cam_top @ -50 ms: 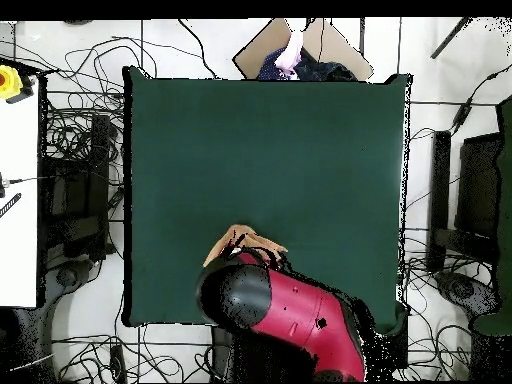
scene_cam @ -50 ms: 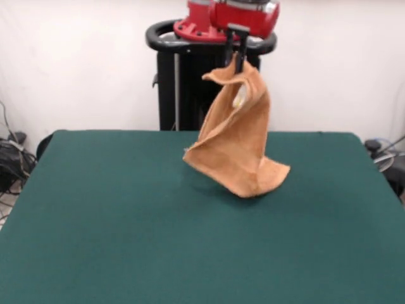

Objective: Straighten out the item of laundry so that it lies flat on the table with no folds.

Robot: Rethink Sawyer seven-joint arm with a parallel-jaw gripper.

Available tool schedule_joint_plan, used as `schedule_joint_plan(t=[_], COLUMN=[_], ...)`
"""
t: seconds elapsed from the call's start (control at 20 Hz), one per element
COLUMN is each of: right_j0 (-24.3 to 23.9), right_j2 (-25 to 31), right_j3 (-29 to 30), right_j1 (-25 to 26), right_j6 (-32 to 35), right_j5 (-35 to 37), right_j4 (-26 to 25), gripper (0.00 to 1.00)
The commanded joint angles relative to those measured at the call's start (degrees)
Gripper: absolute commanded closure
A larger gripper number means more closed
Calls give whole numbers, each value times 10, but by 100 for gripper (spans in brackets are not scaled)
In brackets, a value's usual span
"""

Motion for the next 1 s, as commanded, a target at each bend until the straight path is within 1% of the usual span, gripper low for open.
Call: schedule_joint_plan(t=[0.05, 0.15, 0.25, 0.45, 0.65, 0.85, 1.0], right_j0=[8, 37, 79, 145, 208, 245, 264], right_j2=[48, 44, 30, 9, -7, -11, -14], right_j3=[-65, -74, -82, -102, -125, -122, -108], right_j1=[17, 18, 17, 10, 24, 21, 9], right_j6=[56, 90, 143, 217, 291, 313, 325], right_j5=[1, 10, 26, 77, 94, 87, 87], right_j4=[-19, -15, -7, 17, 43, 59, 65], gripper=[100, 100, 100, 100, 100, 100, 100])
